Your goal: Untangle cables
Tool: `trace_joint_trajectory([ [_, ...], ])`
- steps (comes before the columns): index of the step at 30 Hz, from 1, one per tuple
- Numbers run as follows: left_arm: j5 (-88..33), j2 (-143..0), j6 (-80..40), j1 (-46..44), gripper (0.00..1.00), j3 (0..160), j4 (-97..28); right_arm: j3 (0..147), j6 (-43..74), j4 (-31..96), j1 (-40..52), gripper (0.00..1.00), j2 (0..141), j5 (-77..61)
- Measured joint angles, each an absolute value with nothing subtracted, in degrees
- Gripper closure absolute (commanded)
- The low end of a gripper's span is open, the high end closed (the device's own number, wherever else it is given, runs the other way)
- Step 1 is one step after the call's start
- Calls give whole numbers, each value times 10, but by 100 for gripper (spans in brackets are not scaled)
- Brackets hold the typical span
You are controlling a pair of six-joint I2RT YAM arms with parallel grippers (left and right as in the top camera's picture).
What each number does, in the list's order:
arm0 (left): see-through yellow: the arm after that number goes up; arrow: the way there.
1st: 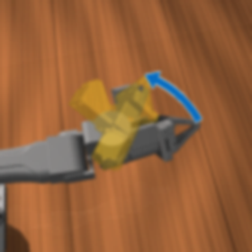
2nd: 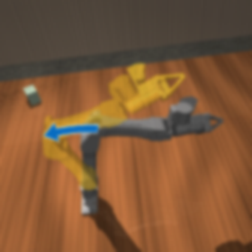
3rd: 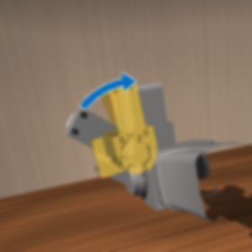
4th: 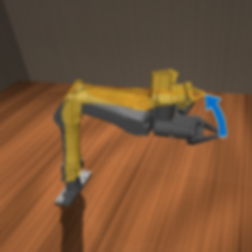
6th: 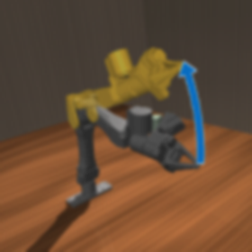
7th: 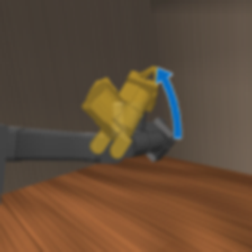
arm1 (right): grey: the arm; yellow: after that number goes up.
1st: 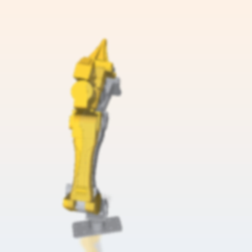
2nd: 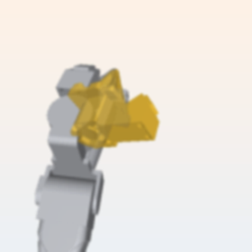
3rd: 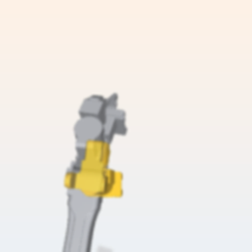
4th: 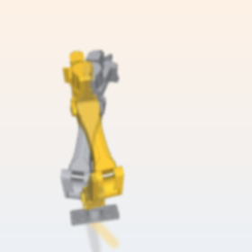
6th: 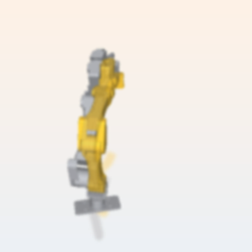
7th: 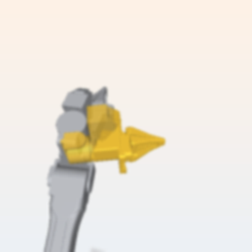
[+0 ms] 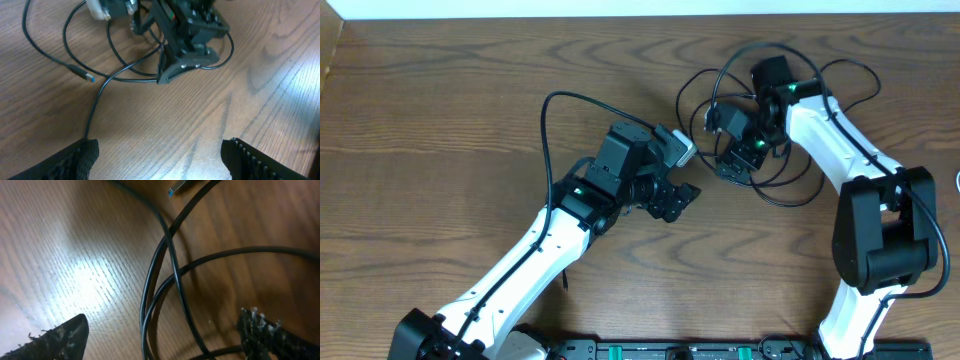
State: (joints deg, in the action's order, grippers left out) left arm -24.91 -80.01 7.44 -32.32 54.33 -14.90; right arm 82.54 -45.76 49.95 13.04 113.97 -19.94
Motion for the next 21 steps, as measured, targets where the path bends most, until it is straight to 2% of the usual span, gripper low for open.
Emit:
trace_joint_trajectory([
  [3, -249, -800, 70, -323, 16, 543, -150, 806, -461, 486, 130, 19, 1140, -200],
  [16, -256, -800, 56, -323, 16, 543, -165, 765, -455, 417, 130, 25, 1140, -200],
  [21, -256, -800, 47, -323, 16, 543, -176, 763, -438, 393, 130, 32, 1140, -200],
])
